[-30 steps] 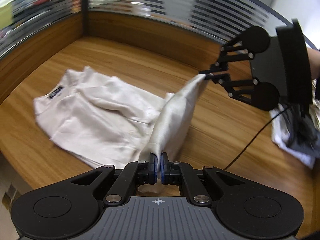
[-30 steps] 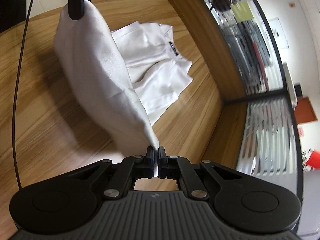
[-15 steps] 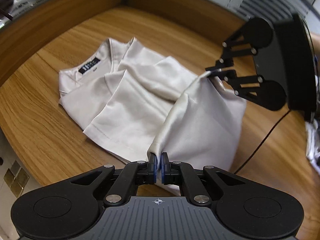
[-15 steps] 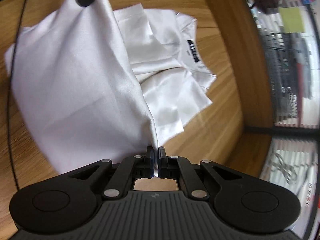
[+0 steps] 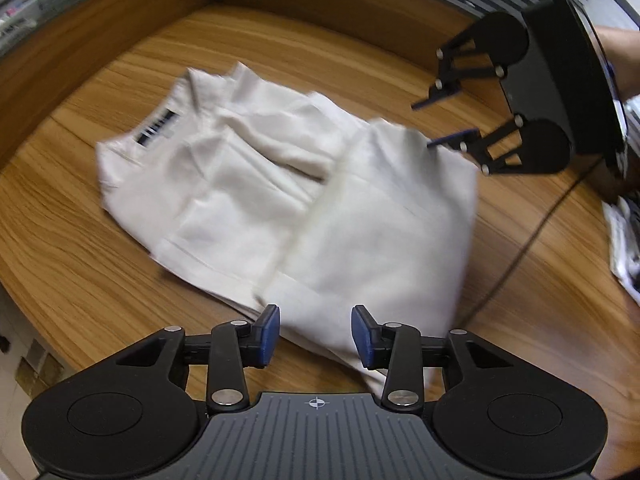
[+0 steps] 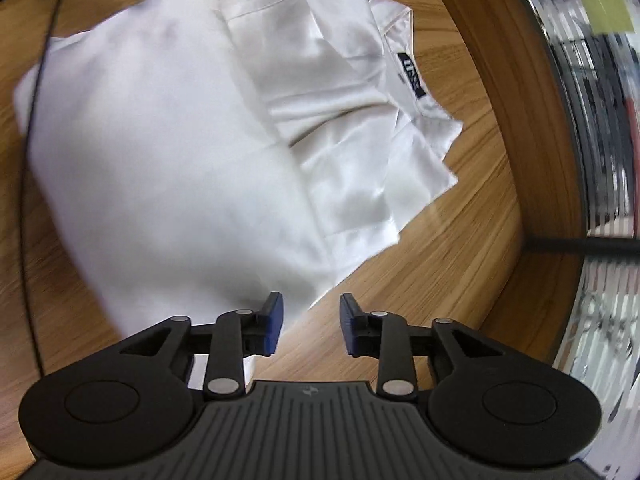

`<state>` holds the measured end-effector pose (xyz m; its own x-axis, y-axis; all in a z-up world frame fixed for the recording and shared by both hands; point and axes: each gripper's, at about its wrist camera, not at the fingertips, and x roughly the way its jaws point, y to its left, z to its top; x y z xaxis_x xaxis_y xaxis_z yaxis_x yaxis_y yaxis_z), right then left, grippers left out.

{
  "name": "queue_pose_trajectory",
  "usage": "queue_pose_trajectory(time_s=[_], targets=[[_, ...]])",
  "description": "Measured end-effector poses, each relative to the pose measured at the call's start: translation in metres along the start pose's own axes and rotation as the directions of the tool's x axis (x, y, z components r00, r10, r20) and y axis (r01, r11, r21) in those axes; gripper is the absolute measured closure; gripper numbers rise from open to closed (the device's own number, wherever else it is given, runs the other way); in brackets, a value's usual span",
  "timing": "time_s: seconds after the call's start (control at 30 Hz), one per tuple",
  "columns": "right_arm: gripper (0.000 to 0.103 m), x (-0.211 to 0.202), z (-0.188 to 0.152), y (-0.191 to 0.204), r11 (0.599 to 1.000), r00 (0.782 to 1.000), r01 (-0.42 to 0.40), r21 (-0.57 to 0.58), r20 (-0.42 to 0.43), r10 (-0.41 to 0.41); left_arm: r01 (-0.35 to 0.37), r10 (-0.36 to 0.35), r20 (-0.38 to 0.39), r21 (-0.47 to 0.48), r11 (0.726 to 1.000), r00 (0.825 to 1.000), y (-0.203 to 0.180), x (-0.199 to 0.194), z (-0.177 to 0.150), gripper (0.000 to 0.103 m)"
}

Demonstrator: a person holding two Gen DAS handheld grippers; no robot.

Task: Fold clothes
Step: 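Open both grippers above the folded shirt, then pinch the shirt bundle's edge with both grippers and fold it over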

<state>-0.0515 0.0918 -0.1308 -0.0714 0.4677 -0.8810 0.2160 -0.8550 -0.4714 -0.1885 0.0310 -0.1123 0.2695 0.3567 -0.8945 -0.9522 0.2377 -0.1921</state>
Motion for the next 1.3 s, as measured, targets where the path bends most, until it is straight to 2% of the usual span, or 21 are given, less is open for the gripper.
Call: queue_pose_trajectory(time_s=[0.23,0.37,0.43,0.53,0.7,0.77,0.83,0.97,1.03,1.23,1.27,1.3], targets=[[0.064,-0.011,-0.025,0.032,0.997,0.997,-0.073,-0.023,0.006,0.074,0.021,-0.021,-0.021,0.006,1.0,1.0,-0.029,0.011,-0.01,0.06],[0.054,-0.014,-0.032,0.056,0.993,0.997,-0.076,-0.093,0.022,0.078,0.016,-0.016,-0.034,-0.003,1.0,0.999,-0.051,0.02,-0.015,0.047],[0.053,-0.014,-0.034,0.068,0.989,0.997,-0.065,-0.135,0.021,0.068,0.01,-0.01,-0.036,-0.008,1.0,0.999,-0.061,0.025,-0.018,0.045],[0.053,-0.013,-0.036,0.081,0.982,0.998,-0.044,-0.186,0.035,0.052,-0.037,0.036,-0.03,-0.046,0.998,0.999,-0.075,0.035,-0.021,0.041],[0.053,-0.01,-0.038,0.086,0.98,0.997,-0.017,-0.197,0.075,0.032,-0.111,0.11,-0.022,-0.059,0.992,0.994,-0.094,0.045,-0.03,0.036],[0.055,-0.008,-0.04,0.086,0.981,0.996,-0.006,-0.192,0.09,0.023,-0.151,0.15,-0.024,-0.061,0.987,0.988,-0.099,0.049,-0.033,0.036],[0.062,-0.006,-0.041,0.085,0.983,0.995,0.0,-0.186,0.099,0.019,-0.194,0.193,-0.025,-0.055,0.98,0.981,-0.102,0.052,-0.037,0.036],[0.076,-0.001,-0.043,0.085,0.985,0.993,0.013,-0.169,0.118,0.008,-0.246,0.245,-0.017,-0.051,0.968,0.969,-0.105,0.053,-0.044,0.039],[0.083,-0.001,-0.043,0.084,0.989,0.992,0.015,-0.15,0.126,0.004,-0.262,0.262,-0.012,-0.042,0.964,0.965,-0.107,0.052,-0.046,0.047],[0.091,-0.007,-0.046,0.086,0.992,0.99,0.029,-0.121,0.143,-0.011,-0.285,0.285,0.008,-0.026,0.958,0.959,-0.116,0.052,-0.052,0.053],[0.091,-0.008,-0.046,0.087,0.993,0.99,0.029,-0.117,0.143,-0.012,-0.283,0.284,0.012,-0.025,0.959,0.959,-0.117,0.053,-0.052,0.06],[0.092,-0.009,-0.047,0.088,0.993,0.99,0.029,-0.113,0.143,-0.012,-0.283,0.283,0.015,-0.027,0.959,0.959,-0.117,0.053,-0.052,0.073]])
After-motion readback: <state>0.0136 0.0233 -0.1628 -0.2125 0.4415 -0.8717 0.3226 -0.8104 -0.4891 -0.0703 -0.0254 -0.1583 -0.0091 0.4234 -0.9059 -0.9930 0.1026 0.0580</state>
